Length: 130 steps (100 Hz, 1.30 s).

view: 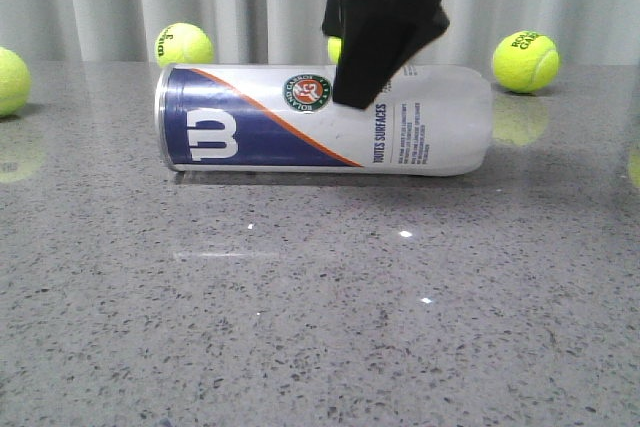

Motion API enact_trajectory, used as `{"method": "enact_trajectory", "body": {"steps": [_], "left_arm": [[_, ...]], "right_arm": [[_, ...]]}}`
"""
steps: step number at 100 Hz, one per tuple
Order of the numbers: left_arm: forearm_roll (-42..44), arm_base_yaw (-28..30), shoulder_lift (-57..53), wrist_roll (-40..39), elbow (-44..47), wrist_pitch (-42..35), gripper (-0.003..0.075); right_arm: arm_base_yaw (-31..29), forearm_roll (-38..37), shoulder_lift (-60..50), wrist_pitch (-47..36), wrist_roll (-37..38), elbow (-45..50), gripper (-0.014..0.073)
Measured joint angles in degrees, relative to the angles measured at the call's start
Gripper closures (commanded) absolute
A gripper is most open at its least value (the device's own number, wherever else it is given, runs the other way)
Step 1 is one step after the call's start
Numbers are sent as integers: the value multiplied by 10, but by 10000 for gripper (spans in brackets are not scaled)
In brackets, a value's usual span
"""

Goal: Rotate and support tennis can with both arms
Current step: 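Drag the can with the right gripper toward the table center, lying flat, then release the can and raise the right gripper away from it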

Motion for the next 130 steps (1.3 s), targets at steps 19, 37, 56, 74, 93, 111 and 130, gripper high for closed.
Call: {"method": "enact_trajectory", "body": {"steps": [19,37,56,74,93,111,130], "left_arm": [[0,0,0,0,0,0,741],[0,0,0,0,0,0,741],[0,0,0,0,0,0,741],[0,0,0,0,0,0,741],[0,0,0,0,0,0,741],[0,0,0,0,0,0,741],[0,0,0,0,0,0,741]], "right_arm": [[0,-11,-42,-22,147,0,315],[0,-37,-70,-24,335,0,664],[0,-40,-85,-9,475,0,655],[-26,-40,-115,23,586,11,659],[-60,-41,-185,23,653,74,659],[-79,-41,-264,-7,682,156,659],[-97,-45,-354,-40,712,235,659]]}}
